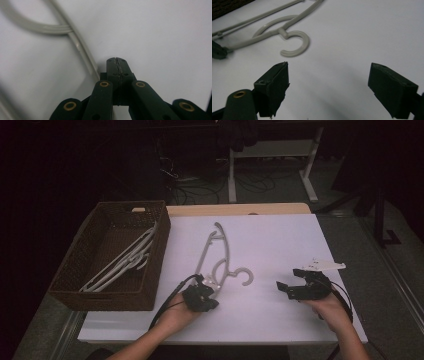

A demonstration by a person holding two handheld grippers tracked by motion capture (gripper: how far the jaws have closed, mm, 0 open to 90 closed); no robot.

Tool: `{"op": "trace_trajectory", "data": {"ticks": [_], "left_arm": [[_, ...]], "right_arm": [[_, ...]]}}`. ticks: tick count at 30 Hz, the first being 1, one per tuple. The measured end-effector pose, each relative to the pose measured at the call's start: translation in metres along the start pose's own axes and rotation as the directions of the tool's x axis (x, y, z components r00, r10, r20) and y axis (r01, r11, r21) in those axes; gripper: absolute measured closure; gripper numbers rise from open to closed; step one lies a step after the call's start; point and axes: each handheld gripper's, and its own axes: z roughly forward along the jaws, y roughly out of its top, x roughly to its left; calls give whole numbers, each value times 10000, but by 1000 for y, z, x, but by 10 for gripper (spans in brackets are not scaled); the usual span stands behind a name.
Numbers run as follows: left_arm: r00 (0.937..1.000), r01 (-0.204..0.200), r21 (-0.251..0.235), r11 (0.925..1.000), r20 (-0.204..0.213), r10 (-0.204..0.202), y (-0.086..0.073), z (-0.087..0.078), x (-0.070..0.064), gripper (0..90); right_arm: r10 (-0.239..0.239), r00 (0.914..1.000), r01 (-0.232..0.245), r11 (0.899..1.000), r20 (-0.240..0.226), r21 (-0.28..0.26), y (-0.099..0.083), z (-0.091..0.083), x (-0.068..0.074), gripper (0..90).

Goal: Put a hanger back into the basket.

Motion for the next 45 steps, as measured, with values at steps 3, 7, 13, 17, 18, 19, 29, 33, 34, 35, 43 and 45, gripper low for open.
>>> {"op": "trace_trajectory", "data": {"ticks": [3,7,13,17,18,19,29,33,34,35,43,45], "left_arm": [[9983,414,-50,9991,-408,-416,-13,-10,14,900],[9964,739,-237,9970,-388,-747,-18,-12,20,900],[9942,918,-1266,9877,-445,-981,4,-24,30,890],[9886,1204,-1838,9756,-667,-1346,25,-25,48,890],[9849,1211,-1995,9724,-976,-1427,38,-19,59,891],[9849,1211,-1995,9724,-976,-1427,38,-19,59,892],[9468,2174,-2232,9502,-1883,-2608,93,44,127,899],[9428,2378,-2078,9488,-1856,-2769,98,54,134,898],[9407,2485,-2074,9462,-1813,-2868,101,59,135,899],[9425,2543,-2141,9431,-1638,-2913,102,60,135,900],[9759,1984,-2089,9576,-488,-2128,114,74,107,900],[9819,1786,-1991,9636,-266,-1875,118,76,99,900]], "right_arm": [[-5,10000,5,10000,-2,9,0,0,0,166],[-22,10000,22,10000,7,67,0,1,0,166],[17,10000,-17,10000,2,63,0,1,0,166],[-6,10000,7,10000,-22,76,0,2,1,166],[-16,10000,16,10000,-29,69,0,1,1,166],[-16,10000,16,10000,-29,69,0,1,1,166],[27,9999,-27,10000,-111,13,-2,0,-1,166],[21,9999,-21,10000,-134,8,-2,0,0,166],[29,9999,-29,10000,-139,0,-2,0,0,166],[40,9999,-40,10000,-145,-16,-2,0,0,166],[14,9999,-14,10000,-153,8,-2,0,1,167],[9,9999,-9,10000,-153,14,-2,0,1,166]]}}
